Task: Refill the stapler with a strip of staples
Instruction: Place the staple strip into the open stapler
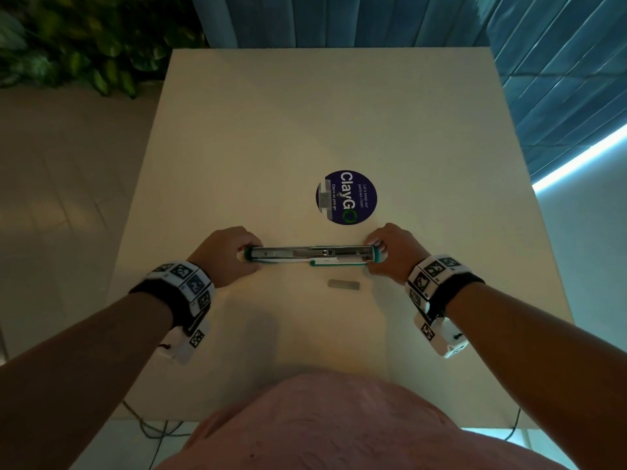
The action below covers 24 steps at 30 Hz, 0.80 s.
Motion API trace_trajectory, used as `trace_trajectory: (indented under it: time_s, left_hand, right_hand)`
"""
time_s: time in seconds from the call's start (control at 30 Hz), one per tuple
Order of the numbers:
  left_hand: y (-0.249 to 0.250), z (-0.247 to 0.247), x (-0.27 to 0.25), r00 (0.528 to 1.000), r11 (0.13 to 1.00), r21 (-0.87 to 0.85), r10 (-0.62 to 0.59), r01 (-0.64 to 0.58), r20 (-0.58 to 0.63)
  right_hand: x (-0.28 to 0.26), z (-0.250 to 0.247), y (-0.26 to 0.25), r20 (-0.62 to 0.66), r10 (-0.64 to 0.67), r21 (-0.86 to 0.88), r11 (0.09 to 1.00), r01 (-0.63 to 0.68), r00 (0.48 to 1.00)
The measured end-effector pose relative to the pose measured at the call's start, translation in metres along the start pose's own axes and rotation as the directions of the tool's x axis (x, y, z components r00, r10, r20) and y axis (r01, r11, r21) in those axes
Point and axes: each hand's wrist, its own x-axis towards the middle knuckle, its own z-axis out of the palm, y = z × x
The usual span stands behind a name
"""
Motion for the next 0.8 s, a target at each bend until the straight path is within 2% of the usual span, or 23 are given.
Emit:
trace_trajectory:
  time_s: [0.13, 0.23, 0.27, 0.33, 0.4, 0.47, 0.53, 0.67, 0.73, 0.8]
  left_hand:
    - [-0.007, 0.006, 0.004, 1.000, 0.999, -0.034, -0.008, 0.008, -0.013]
    - [-0.008, 0.006, 0.004, 1.000, 0.999, -0.041, -0.001, 0.001, -0.016]
    - [-0.008, 0.006, 0.004, 1.000, 0.999, -0.047, -0.002, 0.001, -0.020]
    - [-0.007, 0.007, 0.003, 1.000, 0.998, -0.056, -0.003, 0.001, -0.028]
    - [-0.007, 0.008, 0.002, 0.999, 0.998, -0.062, -0.009, 0.007, -0.038]
    - [-0.006, 0.007, 0.001, 0.999, 0.998, -0.064, -0.015, 0.012, -0.045]
    - [-0.005, 0.008, 0.000, 0.999, 0.998, -0.065, -0.014, 0.011, -0.050]
    - [-0.006, 0.009, 0.000, 0.998, 0.997, -0.073, -0.026, 0.022, -0.055]
    - [-0.006, 0.009, 0.001, 0.998, 0.998, -0.066, -0.026, 0.023, -0.053]
    - [-0.006, 0.009, 0.001, 0.999, 0.998, -0.062, -0.015, 0.012, -0.052]
  right_hand:
    - [-0.001, -0.001, -0.003, 0.013, -0.024, -0.073, 0.997, 0.025, 1.000]
    - [-0.016, 0.002, -0.020, -0.078, -0.164, -0.116, 0.981, 0.155, 0.983]
    - [-0.024, 0.004, -0.029, -0.073, -0.221, -0.121, 0.970, 0.211, 0.973]
    - [-0.039, 0.015, -0.042, 0.048, -0.293, -0.185, 0.937, 0.297, 0.955]
    - [-0.044, 0.030, -0.043, 0.189, -0.285, -0.272, 0.904, 0.329, 0.940]
    - [-0.044, 0.039, -0.038, 0.242, -0.215, -0.271, 0.921, 0.279, 0.946]
    - [-0.045, 0.043, -0.035, 0.238, -0.169, -0.239, 0.944, 0.227, 0.956]
    - [-0.042, 0.045, -0.035, 0.236, -0.147, -0.263, 0.942, 0.208, 0.961]
    - [-0.042, 0.041, -0.036, 0.248, -0.162, -0.267, 0.936, 0.228, 0.955]
    - [-0.042, 0.034, -0.038, 0.207, -0.220, -0.240, 0.933, 0.268, 0.953]
